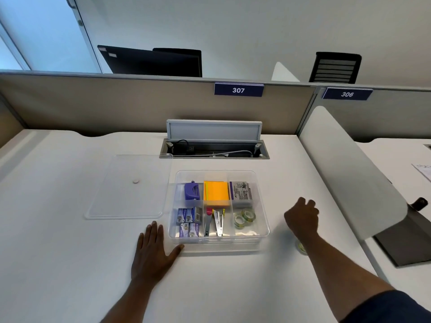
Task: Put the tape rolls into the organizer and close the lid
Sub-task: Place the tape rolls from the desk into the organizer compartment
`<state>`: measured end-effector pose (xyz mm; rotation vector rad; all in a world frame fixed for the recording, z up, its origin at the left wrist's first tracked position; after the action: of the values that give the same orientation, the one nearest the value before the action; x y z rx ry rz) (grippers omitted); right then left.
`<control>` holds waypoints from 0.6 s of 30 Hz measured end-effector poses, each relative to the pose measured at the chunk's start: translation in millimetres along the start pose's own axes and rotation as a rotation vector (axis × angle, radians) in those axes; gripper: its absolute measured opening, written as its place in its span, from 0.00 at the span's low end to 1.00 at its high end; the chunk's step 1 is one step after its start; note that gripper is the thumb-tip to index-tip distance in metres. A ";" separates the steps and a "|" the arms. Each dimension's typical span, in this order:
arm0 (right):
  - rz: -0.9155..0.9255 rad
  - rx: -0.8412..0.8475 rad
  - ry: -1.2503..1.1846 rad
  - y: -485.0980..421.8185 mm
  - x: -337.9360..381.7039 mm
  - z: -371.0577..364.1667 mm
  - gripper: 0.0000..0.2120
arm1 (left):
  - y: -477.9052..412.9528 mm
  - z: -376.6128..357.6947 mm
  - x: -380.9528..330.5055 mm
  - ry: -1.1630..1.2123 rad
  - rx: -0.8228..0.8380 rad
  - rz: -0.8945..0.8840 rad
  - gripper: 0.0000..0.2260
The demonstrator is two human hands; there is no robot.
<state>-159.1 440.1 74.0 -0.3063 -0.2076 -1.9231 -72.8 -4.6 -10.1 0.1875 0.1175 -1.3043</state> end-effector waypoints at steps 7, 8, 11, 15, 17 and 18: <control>-0.082 0.201 0.034 5.3 -50.8 -22.1 0.13 | 0.4 1.8 -0.9 -0.001 -0.008 0.005 0.45; -0.058 0.203 0.027 3.9 -51.9 -21.3 0.13 | 0.6 1.9 -1.1 -0.003 -0.009 0.006 0.45; 0.031 0.158 0.033 1.7 -45.1 -15.6 0.11 | 0.4 2.3 -0.7 0.002 -0.012 0.010 0.45; 0.164 0.060 -0.069 -7.7 -15.0 -7.5 0.16 | 0.1 1.9 -1.0 0.005 -0.008 0.016 0.45; 0.256 0.087 -0.097 -12.7 11.4 -3.4 0.16 | 0.6 1.6 -0.8 0.008 -0.005 0.017 0.45; 0.301 0.082 -0.129 -14.7 23.9 -0.7 0.16 | 0.6 1.5 -0.5 0.007 -0.004 0.017 0.44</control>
<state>-181.1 424.1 80.7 -0.3848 -0.3068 -1.5953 -72.4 -4.4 -8.4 0.1888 0.1243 -1.2862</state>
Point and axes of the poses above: each hand's wrist, its own y-axis away from the middle knuckle, its own z-axis out of the back of the hand, x = y × z, the point moved 7 cm from there along -y, towards the middle knuckle, and after that the axes turned 9 degrees about z, right-handed, at the moved point
